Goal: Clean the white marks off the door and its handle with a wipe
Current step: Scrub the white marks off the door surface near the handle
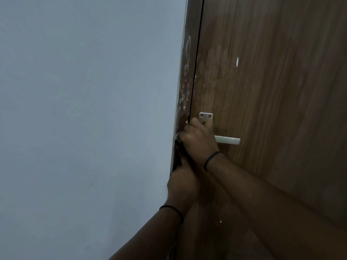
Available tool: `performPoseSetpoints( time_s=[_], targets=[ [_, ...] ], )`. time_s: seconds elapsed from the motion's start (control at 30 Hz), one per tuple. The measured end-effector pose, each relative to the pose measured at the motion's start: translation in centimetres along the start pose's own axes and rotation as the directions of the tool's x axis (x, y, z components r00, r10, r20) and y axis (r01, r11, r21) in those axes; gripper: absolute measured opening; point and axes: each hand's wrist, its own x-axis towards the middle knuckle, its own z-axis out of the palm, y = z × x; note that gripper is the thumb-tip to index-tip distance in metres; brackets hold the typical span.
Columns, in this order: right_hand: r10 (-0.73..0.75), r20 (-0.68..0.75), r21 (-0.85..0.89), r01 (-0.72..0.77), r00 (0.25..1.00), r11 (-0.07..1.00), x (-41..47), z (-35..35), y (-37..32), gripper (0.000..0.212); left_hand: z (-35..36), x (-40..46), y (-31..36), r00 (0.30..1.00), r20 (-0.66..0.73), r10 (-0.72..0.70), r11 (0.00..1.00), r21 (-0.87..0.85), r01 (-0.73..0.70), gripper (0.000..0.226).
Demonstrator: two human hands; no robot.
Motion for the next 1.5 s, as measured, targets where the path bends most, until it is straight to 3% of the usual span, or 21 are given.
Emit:
performPoseSetpoints(
  time_s=[0.17,0.3,0.4,0.5,0.63,0.77,0.87,0.93,1.0,1.07,1.13,1.23,1.33,1.5],
  targets=[
    [0.193,-0.214,-0.024,-0.203,0.958,0.979,4.3,-2.4,1.4,0.017,-0.3,-0.4,0.6,0.997,-0.068,-0.037,0.998,-0.057,0.033,0.102],
    [0.363,-0.201,0.023,-0.366,0.910,0.930,8.2,-3.8,2.5,0.018,-1.1,0.8,1.4,0.991,-0.123,-0.050,0.998,-0.038,0.045,0.102],
    [0.280,-0.148,0.077,-0.271,0.949,0.960,5.9,-2.8,1.9,0.018,-1.5,1.8,2.2,0.989,-0.145,-0.006,0.999,-0.046,0.000,0.093],
    [0.184,-0.022,0.111,-0.181,0.983,0.977,3.8,-1.8,1.4,0.016,-1.9,3.2,2.6,0.989,-0.130,0.072,0.997,0.001,-0.073,0.068],
    [0.146,-0.044,0.108,-0.141,0.988,0.984,6.2,-2.6,2.7,0.015,-3.2,4.3,3.8,0.987,-0.106,0.119,0.993,0.033,-0.117,0.046],
    [0.253,-0.104,0.139,-0.238,0.962,0.961,9.3,-3.4,5.0,0.025,-4.8,6.1,5.5,0.960,-0.234,0.156,0.987,0.080,-0.141,0.090],
    [0.349,-0.162,0.227,-0.310,0.923,0.923,12.6,-4.0,6.1,0.032,-5.5,6.8,6.1,0.965,-0.207,0.164,0.985,0.095,-0.147,0.103],
    [0.346,-0.177,0.262,-0.295,0.922,0.919,13.1,-4.0,5.7,0.035,-5.4,6.8,6.1,0.965,-0.227,0.135,0.989,0.095,-0.116,0.093],
    [0.297,-0.166,0.303,-0.238,0.940,0.923,11.5,-3.4,4.7,0.033,-5.7,7.1,6.2,0.966,-0.221,0.137,0.990,0.052,-0.129,0.070],
    [0.249,-0.131,0.343,-0.192,0.960,0.920,9.4,-2.6,4.0,0.026,-6.1,7.3,6.2,0.964,-0.162,0.210,0.978,0.042,-0.205,0.039],
    [0.210,-0.057,0.323,-0.180,0.976,0.929,8.7,-2.5,4.0,0.021,-6.7,7.4,6.5,0.949,-0.124,0.291,0.956,0.065,-0.285,0.028],
    [0.159,-0.081,0.319,-0.126,0.984,0.939,10.4,-3.6,4.8,0.018,-7.8,7.9,7.7,0.957,-0.159,0.243,0.969,0.074,-0.234,0.040],
    [0.255,-0.214,0.324,-0.177,0.943,0.929,15.0,-5.6,6.8,0.023,-9.0,9.7,9.5,0.927,-0.299,0.225,0.974,0.086,-0.209,0.083],
    [0.327,-0.245,0.325,-0.240,0.913,0.915,17.9,-6.5,7.9,0.032,-10.0,11.4,10.8,0.936,-0.295,0.190,0.981,0.092,-0.170,0.079]
  ],
)
